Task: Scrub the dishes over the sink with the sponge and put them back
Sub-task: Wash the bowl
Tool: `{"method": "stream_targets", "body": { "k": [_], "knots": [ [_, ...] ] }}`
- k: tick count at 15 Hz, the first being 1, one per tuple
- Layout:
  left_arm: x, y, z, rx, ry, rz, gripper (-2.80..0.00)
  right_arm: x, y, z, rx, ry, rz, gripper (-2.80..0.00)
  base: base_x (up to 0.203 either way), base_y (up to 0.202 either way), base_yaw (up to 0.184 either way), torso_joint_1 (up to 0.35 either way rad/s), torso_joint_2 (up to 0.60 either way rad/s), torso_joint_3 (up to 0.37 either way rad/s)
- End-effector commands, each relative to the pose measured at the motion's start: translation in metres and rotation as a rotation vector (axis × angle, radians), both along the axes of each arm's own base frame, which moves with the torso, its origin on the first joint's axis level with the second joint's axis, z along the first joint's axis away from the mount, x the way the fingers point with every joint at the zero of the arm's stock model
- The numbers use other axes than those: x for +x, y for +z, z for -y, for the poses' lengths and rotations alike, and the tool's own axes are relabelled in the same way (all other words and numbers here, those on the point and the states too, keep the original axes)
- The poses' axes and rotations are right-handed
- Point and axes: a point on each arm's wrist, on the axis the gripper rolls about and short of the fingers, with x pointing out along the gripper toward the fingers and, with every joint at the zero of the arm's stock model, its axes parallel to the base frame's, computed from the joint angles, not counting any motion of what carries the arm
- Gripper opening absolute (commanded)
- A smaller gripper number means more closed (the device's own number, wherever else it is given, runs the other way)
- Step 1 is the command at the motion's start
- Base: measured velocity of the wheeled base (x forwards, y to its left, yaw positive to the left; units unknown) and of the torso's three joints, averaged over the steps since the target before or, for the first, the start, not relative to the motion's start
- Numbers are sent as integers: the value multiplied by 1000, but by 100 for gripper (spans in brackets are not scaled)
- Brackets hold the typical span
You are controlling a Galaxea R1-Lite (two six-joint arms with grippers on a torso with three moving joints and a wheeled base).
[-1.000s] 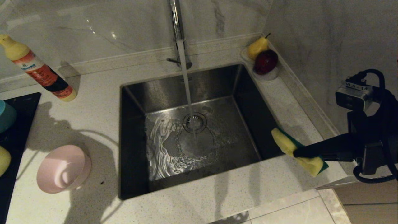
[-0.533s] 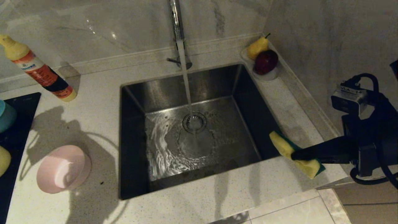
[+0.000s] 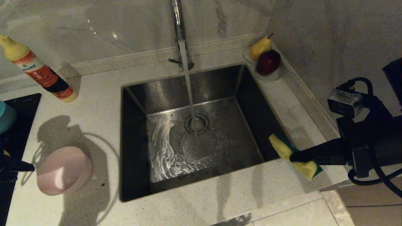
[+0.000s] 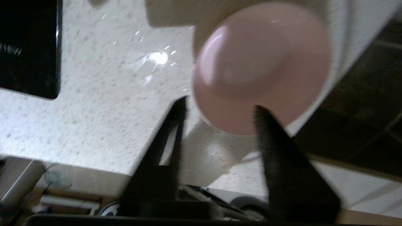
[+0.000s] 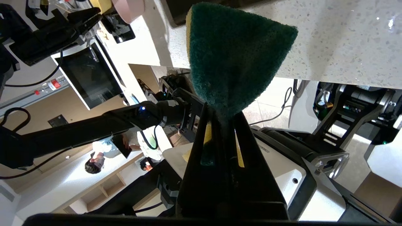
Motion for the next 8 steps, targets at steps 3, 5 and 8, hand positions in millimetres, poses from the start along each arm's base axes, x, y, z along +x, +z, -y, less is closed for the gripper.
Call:
{"method": "stream_targets", "body": {
  "k": [3, 5, 8],
  "knots": [
    [8, -11, -6, 7, 25, -73, 0, 4, -5, -2, -6, 2, -25, -280, 0, 0, 0, 0, 0, 0],
    [11, -17, -9, -3, 24, -97, 0, 5, -6, -2, -8, 2, -29, -280, 0, 0, 0, 0, 0, 0],
    [17, -38, -9, -28, -4, -150, 0, 7, -7, -3, -9, 3, -33, -280, 0, 0, 0, 0, 0, 0]
  ]
}}
